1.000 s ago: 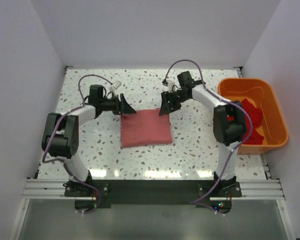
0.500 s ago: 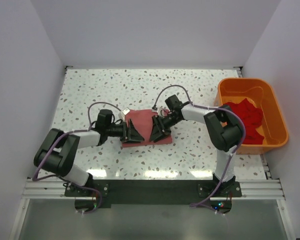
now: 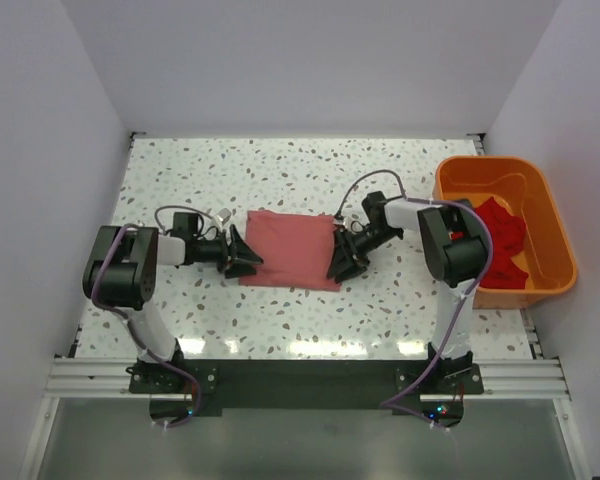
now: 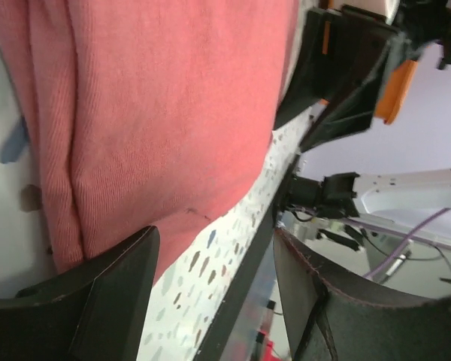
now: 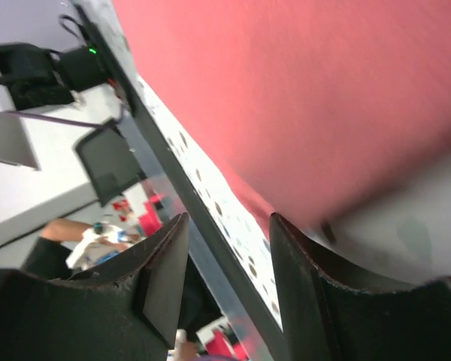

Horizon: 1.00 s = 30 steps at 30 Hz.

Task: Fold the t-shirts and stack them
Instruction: Fold the tshirt, then neatly place the folded tshirt to the corner

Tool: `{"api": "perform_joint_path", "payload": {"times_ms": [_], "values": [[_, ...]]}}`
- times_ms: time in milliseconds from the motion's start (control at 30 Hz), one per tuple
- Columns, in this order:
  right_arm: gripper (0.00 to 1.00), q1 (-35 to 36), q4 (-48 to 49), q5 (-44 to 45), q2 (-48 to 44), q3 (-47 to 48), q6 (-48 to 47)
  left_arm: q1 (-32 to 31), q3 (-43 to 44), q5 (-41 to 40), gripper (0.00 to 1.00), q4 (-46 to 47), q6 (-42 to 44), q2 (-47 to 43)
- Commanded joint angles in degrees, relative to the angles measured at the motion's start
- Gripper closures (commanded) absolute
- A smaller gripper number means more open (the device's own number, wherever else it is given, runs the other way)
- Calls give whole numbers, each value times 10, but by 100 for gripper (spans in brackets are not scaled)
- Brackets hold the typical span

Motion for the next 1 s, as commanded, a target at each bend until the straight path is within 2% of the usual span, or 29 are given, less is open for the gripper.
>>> {"api": "perform_joint_path", "payload": {"times_ms": [0,67,133,200,233,267,333,400,433,500,633,833,933,967], "values": [[49,-5,-116,50,-67,64,-106,21,39,-94,32,-101,112,-37],[47,-8,-131,60,-119,95,-104,21,59,-110,30,-140,124,-99],[45,-8,-127,108,-154,109,-91,18,96,-136,29,-182,128,-137],[39,-12,-119,146,-197,129,-79,-16,143,-218,24,-214,151,-188],[37,-12,-119,186,-210,133,-81,-36,159,-249,0,-246,166,-213],[33,-13,-119,206,-220,137,-83,-57,171,-319,0,-255,185,-223],[30,-18,-122,242,-246,141,-90,-129,196,-374,0,-272,208,-235],[27,-23,-132,276,-261,145,-102,-202,208,-461,0,-272,235,-237],[26,-25,-134,285,-268,143,-105,-226,215,-530,0,-280,238,-223],[26,-27,-132,303,-283,133,-107,-277,251,-570,0,-314,240,-197],[24,-28,-121,321,-299,118,-104,-336,284,-650,0,-322,257,-119],[23,-29,-125,342,-299,122,-123,-350,286,-630,0,-309,217,-12],[23,-31,-127,350,-298,124,-132,-323,300,-625,0,-333,226,41],[23,-33,-128,351,-297,125,-137,-294,313,-611,0,-344,244,53]]}}
